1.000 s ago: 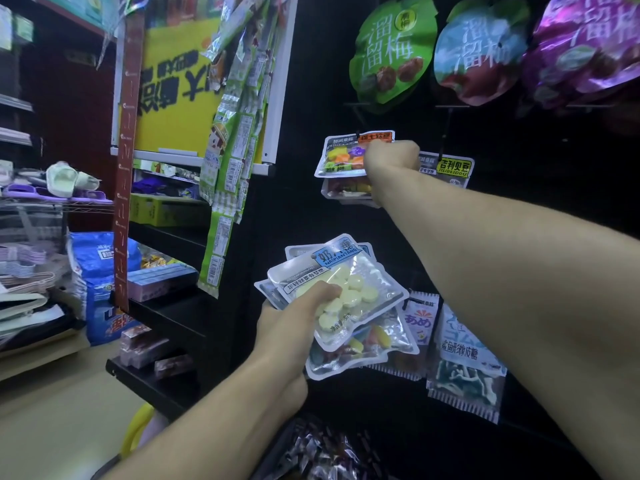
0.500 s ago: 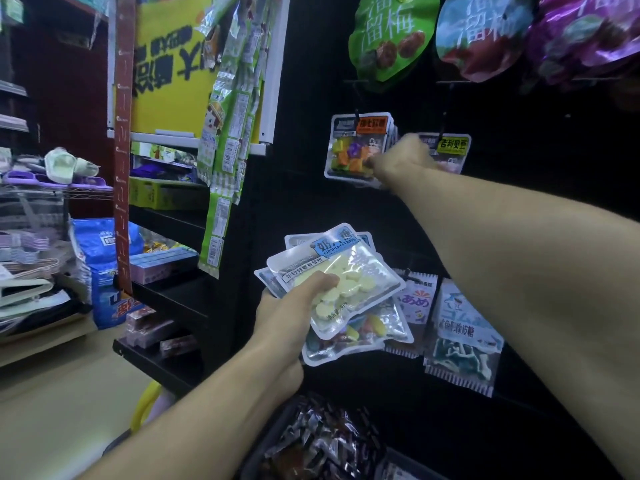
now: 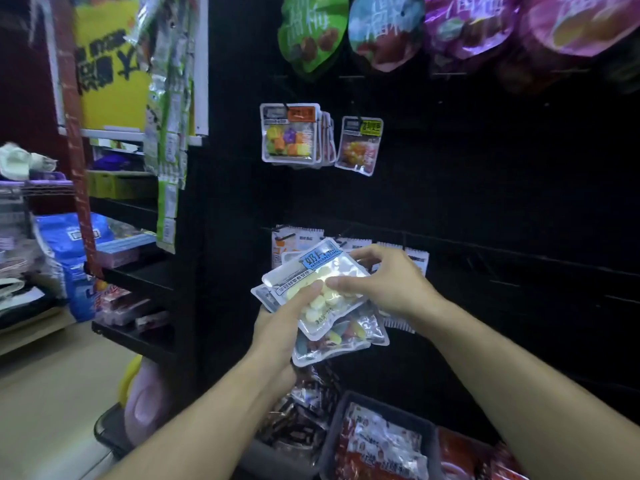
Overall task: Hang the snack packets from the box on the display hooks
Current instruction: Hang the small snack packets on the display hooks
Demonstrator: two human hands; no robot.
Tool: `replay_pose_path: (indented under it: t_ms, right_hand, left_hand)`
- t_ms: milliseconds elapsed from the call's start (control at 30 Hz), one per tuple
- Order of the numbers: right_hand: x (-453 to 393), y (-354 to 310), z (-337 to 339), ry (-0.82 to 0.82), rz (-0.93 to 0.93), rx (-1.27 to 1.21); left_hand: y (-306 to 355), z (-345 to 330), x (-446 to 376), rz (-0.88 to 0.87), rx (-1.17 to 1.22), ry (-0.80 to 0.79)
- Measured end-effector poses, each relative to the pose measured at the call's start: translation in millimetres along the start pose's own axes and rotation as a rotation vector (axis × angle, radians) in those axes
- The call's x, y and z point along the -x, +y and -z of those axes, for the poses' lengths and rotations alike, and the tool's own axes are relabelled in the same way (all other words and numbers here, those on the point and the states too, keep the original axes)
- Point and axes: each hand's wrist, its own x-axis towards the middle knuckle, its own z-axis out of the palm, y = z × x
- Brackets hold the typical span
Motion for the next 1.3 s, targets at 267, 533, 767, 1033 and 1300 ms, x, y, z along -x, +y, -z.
replay_pose_path:
  t_ms: [267,533,767,1033,1300]
  right_hand:
    - [21.8,36.1,66.6,0.036,-0.171,-0.224]
    - [30.2,44.7,118.1,0.225,-0.162,-0.348]
    - [26.8,42.4,129.7,0.409,-0.070,-0.324]
    - [-29.1,8.4,139.1,0.527,0.107,-0.403]
    - [-114.7,-39.8,156.7,0.662,0.101,-0.402]
  left_hand:
    - [-32.9,-57.6,26.0,0.184,-0.005,-0.125]
    - [-39.8,-96.3,27.6,0.194,-0.043,-0.156]
    - [-40.4,-93.3,17.3,0.142,-0.096,-0.141]
    - [-23.4,-89.7,-2.9,0.086,-0.117,-0.089]
    - [19.4,-109.7,-32.7,-0.048,-0.103,-0.095]
